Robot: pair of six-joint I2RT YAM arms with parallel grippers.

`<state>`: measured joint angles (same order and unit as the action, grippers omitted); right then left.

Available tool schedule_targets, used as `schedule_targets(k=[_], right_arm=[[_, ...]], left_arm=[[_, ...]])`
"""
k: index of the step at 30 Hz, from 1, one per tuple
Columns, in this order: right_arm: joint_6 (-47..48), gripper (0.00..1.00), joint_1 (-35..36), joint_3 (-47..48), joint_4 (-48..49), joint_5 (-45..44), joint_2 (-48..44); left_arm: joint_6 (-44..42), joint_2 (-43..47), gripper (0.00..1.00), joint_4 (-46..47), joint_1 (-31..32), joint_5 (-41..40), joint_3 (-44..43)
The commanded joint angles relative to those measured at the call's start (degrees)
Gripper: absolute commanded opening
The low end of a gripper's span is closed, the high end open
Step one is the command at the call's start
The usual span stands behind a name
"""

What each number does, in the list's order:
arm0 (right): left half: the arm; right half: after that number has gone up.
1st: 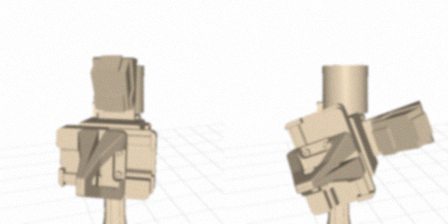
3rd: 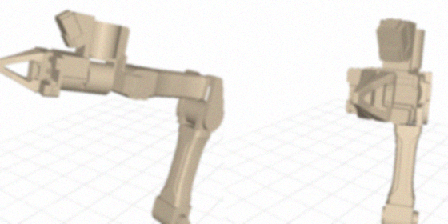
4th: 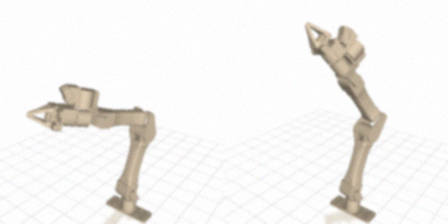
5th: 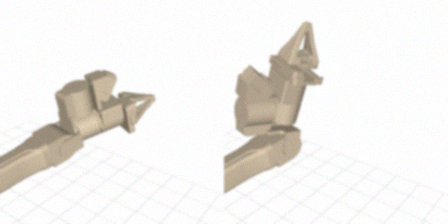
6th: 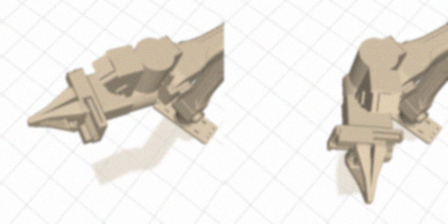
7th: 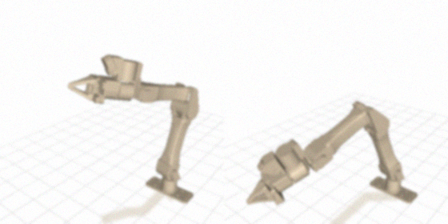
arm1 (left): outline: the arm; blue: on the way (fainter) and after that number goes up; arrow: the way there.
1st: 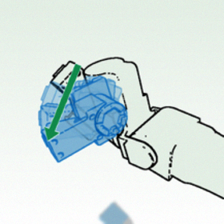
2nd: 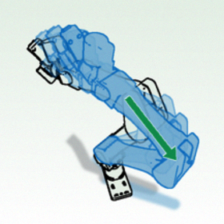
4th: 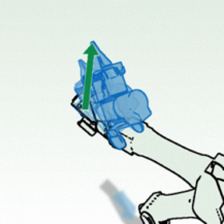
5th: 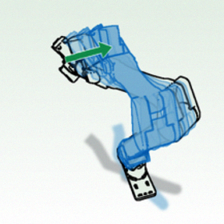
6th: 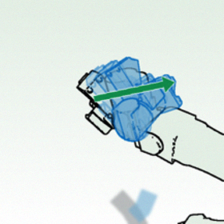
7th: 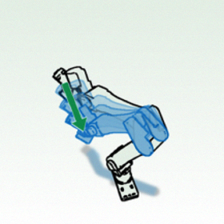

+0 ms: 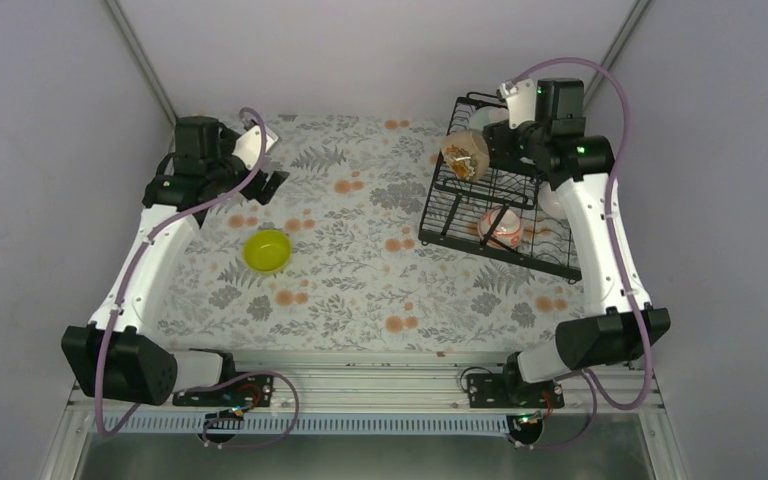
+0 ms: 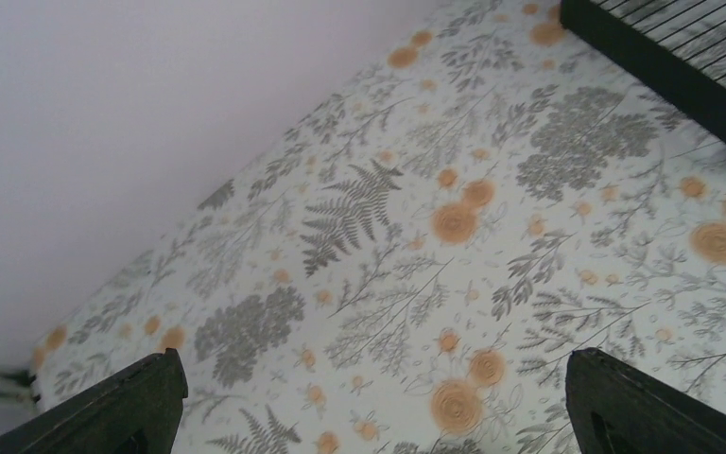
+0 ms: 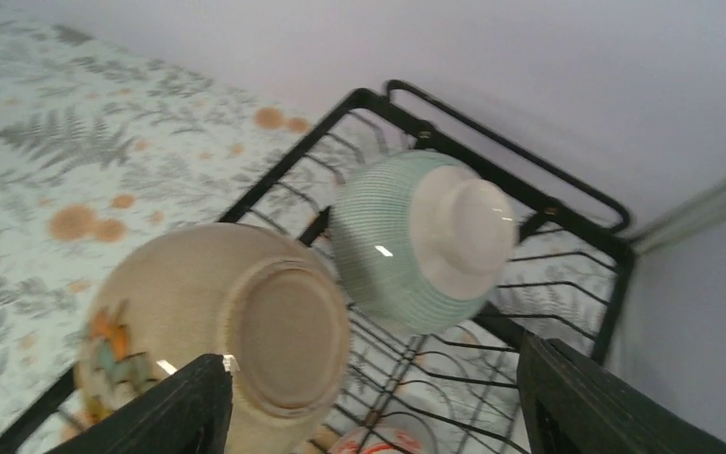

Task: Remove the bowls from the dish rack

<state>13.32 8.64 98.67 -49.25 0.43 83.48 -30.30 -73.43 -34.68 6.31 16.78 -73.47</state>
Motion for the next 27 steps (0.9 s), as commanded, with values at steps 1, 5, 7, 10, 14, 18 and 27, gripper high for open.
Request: schedule_targets(k=[1, 5, 7, 10, 14, 18, 27], right_arm=[[0.9, 0.76, -0.2, 4.7, -5.9, 12.6, 1.7], [4.5, 0.81, 1.1, 3.5, -4.3, 9.3, 1.0], [5.7, 0.82, 2.1, 4.8, -5.8, 7.8, 2.2], [6.5, 0.84, 4.9, 6.1, -7.7, 3.9, 3.9], [6.8, 0.86, 10.2, 6.4, -7.4, -3.8, 5.6], [5.8, 0.86, 16.7, 6.2, -6.4, -13.2, 8.2], [5.0, 0.86, 20.3, 3.5, 1.7, -27.9, 11.3]], left_arm=[[2.3, -1.4, 1.0, -0.6, 0.9, 4.4, -1.6], [2.8, -2.7, 1.0, 0.5, 1.3, 4.4, -1.2], [3.0, -3.2, 1.0, 1.0, 1.5, 4.2, -0.8], [3.0, -3.7, 1.0, 1.5, 1.8, 3.6, -0.1], [2.6, -3.7, 1.0, 2.1, 2.0, 2.5, 0.4], [2.6, -4.0, 1.0, 1.9, 2.0, 1.9, 0.5], [2.2, -3.1, 1.0, 1.8, 2.0, 0.9, 2.2]])
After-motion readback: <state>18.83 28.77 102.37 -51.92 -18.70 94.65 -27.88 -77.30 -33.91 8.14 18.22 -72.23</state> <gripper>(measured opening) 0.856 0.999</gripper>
